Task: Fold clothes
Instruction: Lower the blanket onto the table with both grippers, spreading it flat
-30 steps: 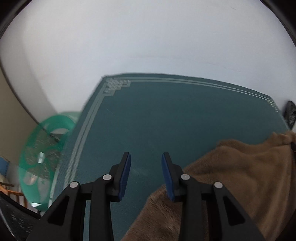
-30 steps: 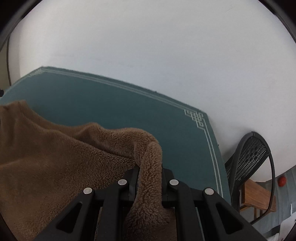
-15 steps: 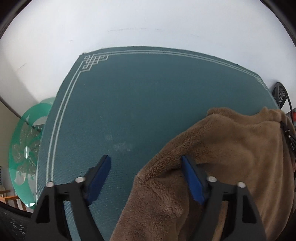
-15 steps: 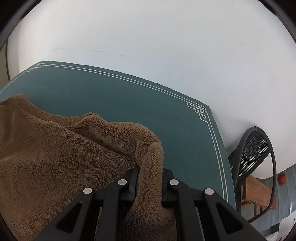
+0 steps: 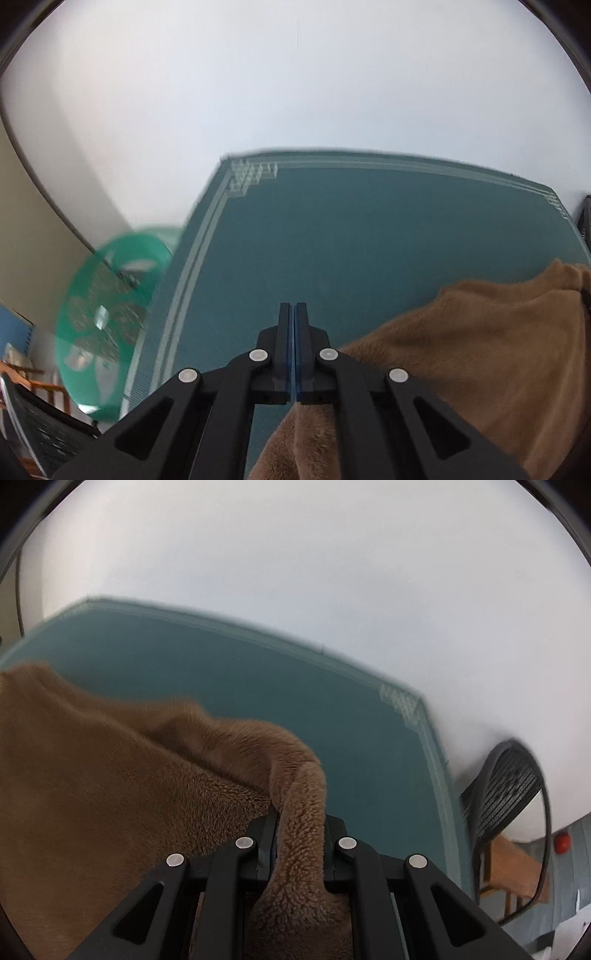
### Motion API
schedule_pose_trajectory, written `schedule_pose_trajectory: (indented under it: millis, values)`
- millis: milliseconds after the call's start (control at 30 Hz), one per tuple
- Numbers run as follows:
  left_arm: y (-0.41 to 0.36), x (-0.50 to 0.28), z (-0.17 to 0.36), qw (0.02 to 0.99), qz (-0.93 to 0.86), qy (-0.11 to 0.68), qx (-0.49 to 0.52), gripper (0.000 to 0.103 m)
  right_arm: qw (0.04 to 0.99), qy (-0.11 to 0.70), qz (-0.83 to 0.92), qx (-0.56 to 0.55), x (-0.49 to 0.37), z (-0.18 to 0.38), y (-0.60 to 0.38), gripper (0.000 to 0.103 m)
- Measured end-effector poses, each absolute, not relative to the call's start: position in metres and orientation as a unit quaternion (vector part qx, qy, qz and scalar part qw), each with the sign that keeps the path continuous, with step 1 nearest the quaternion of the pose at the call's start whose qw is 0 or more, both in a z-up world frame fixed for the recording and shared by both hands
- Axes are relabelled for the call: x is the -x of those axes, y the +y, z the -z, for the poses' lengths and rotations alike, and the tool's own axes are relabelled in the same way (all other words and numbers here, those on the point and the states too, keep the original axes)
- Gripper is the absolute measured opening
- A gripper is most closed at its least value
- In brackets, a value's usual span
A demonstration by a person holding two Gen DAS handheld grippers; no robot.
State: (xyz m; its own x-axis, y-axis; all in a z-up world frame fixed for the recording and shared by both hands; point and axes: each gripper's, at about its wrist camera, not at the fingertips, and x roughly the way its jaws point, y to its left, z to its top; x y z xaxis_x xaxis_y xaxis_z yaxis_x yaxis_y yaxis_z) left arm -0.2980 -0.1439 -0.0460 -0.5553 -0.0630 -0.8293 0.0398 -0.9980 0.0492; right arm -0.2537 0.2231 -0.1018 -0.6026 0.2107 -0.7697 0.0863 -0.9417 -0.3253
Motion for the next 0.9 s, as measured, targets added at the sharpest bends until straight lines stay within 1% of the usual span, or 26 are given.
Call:
schedule_pose_trajectory:
  millis: [67,133,167,233,267,300,333,367,400,433,500,533,567,667,733,767,833,867,900]
  values:
    - [-0.151,0.297,0.056,0.006,0.871,0.014,-0.491,0.001,0.034,-0.165,-0.878,0.448,0.256,0.102,0.224,0.012]
    - [-0.16,0.298,0.06,-0.008,0.862,0.039,-0.505,0.002,0.034,-0.167,-0.876,0.452,0.258,0.103,0.223,0.017]
    - [-0.164,0.299,0.059,-0.018,0.86,0.054,-0.507,0.004,0.035,-0.168,-0.875,0.453,0.259,0.104,0.223,0.017]
    - [-0.172,0.299,0.056,-0.037,0.856,0.083,-0.508,0.012,0.038,-0.17,-0.875,0.452,0.259,0.104,0.223,0.018]
    - [-0.176,0.299,0.054,-0.044,0.855,0.095,-0.508,0.027,0.039,-0.171,-0.875,0.451,0.259,0.104,0.222,0.019]
    - [-0.179,0.298,0.051,-0.049,0.854,0.104,-0.507,0.05,0.039,-0.17,-0.875,0.451,0.26,0.104,0.222,0.019]
    - [-0.181,0.296,0.047,-0.056,0.855,0.111,-0.503,0.062,0.039,-0.169,-0.876,0.451,0.26,0.104,0.223,0.019]
    - [-0.183,0.293,0.043,-0.064,0.857,0.119,-0.497,0.079,0.039,-0.167,-0.876,0.451,0.26,0.104,0.223,0.02]
    - [-0.185,0.29,0.039,-0.075,0.858,0.126,-0.493,0.081,0.042,-0.165,-0.877,0.45,0.261,0.104,0.224,0.021]
    - [-0.187,0.286,0.035,-0.087,0.857,0.132,-0.49,0.081,0.045,-0.162,-0.878,0.449,0.261,0.104,0.225,0.026]
    - [-0.185,0.284,0.037,-0.097,0.849,0.129,-0.502,0.082,0.061,-0.154,-0.879,0.447,0.262,0.103,0.229,0.045]
    - [-0.183,0.284,0.038,-0.1,0.844,0.126,-0.511,0.082,0.073,-0.143,-0.881,0.446,0.263,0.102,0.234,0.059]
    - [-0.181,0.283,0.04,-0.103,0.839,0.123,-0.519,0.082,0.071,-0.123,-0.882,0.449,0.264,0.101,0.241,0.062]
    - [-0.174,0.281,0.055,-0.096,0.829,0.095,-0.543,0.082,0.05,-0.06,-0.885,0.459,0.267,0.101,0.259,0.062]
    - [-0.172,0.279,0.065,-0.095,0.825,0.091,-0.55,0.082,0.037,-0.023,-0.884,0.465,0.269,0.102,0.268,0.062]
    - [-0.171,0.275,0.07,-0.094,0.823,0.094,-0.552,0.071,0.034,-0.015,-0.884,0.466,0.268,0.102,0.27,0.062]
    - [-0.171,0.27,0.073,-0.089,0.826,0.097,-0.548,0.036,0.033,-0.01,-0.884,0.465,0.265,0.103,0.267,0.062]
    - [-0.172,0.269,0.073,-0.096,0.825,0.107,-0.547,0.01,0.034,-0.014,-0.885,0.464,0.263,0.103,0.263,0.062]
    - [-0.173,0.269,0.071,-0.092,0.827,0.116,-0.542,0.01,0.035,-0.022,-0.889,0.456,0.261,0.101,0.259,0.062]
